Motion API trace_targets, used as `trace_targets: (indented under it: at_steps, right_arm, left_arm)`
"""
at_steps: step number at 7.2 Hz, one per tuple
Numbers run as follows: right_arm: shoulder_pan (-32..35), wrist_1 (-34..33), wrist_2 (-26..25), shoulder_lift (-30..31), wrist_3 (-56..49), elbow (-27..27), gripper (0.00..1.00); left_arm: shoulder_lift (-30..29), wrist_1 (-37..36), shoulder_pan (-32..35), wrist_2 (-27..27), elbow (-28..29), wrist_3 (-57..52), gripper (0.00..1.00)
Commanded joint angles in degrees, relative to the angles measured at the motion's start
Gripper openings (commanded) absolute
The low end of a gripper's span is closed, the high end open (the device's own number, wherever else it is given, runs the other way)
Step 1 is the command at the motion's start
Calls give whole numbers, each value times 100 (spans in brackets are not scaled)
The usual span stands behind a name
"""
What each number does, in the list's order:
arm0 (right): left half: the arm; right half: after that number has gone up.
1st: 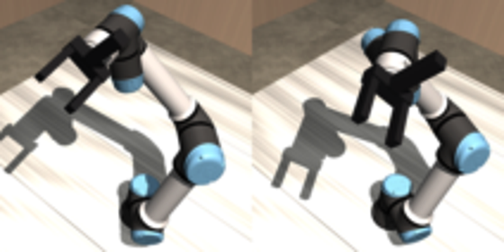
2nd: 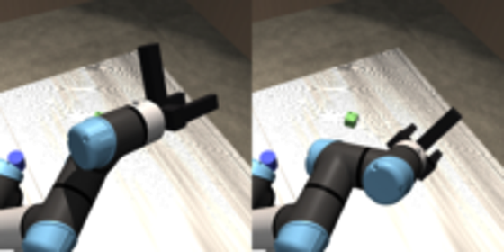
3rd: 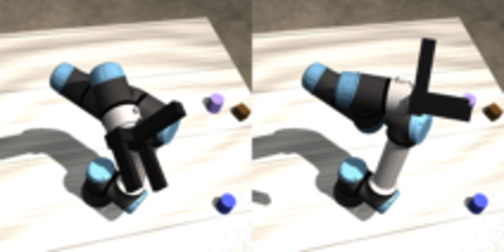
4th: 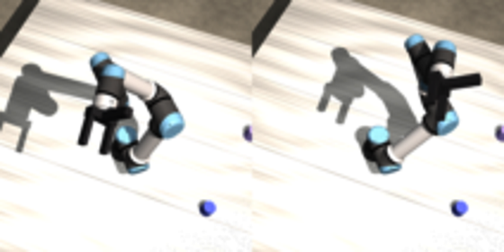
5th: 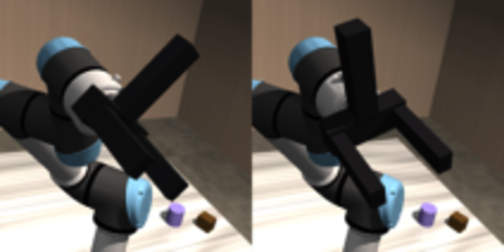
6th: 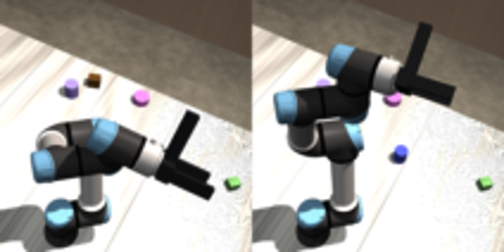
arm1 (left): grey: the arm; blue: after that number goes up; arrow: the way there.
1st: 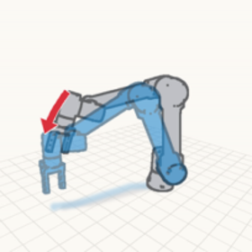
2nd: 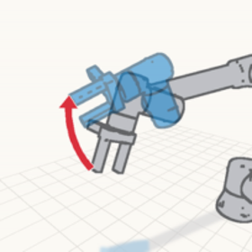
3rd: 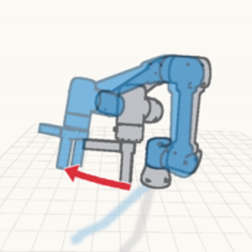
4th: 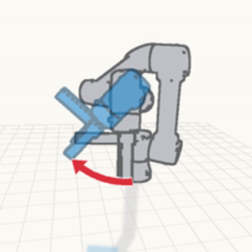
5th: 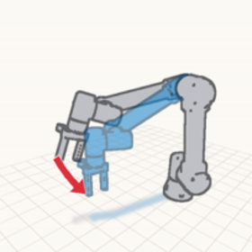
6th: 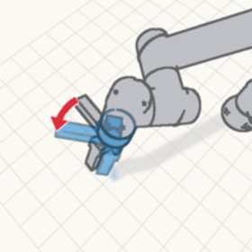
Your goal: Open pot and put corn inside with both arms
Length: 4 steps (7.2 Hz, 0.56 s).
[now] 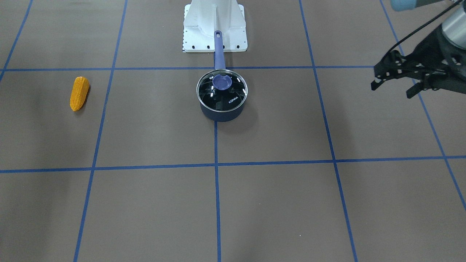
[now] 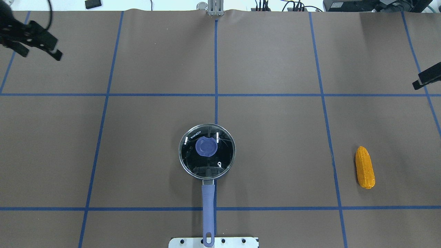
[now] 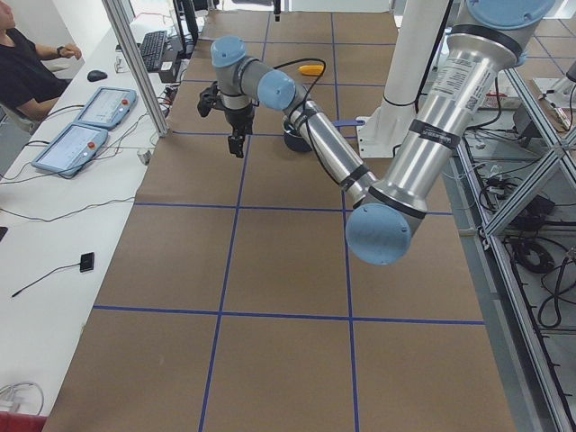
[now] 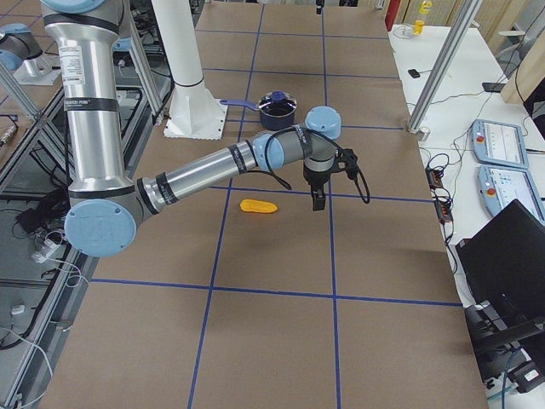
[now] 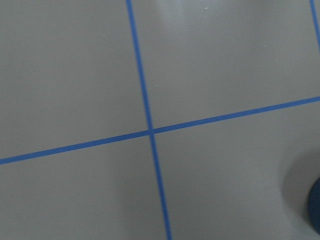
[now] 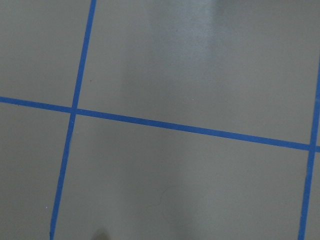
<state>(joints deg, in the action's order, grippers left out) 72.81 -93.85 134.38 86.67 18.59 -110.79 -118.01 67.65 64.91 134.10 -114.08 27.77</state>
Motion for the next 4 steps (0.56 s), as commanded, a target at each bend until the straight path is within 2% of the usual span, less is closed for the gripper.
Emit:
trace_targets:
  at_steps: [1, 2, 3, 4]
  right_arm:
    - [-747, -2, -392, 16, 810, -126, 100]
    - [-846, -2, -360, 34, 943, -135, 100]
    - [-1161, 7, -386, 191, 954, -136, 100]
    - [-1346, 7, -404, 288, 988, -179, 100]
  left_arm:
    - [-930, -95, -1143, -498, 174, 1340, 100]
    - [-1404, -77, -1487, -499, 497, 1771, 100]
    - [-1626, 2, -1716, -568, 631, 2010, 100]
    - [-1863, 89, -1936, -865, 789, 2291, 100]
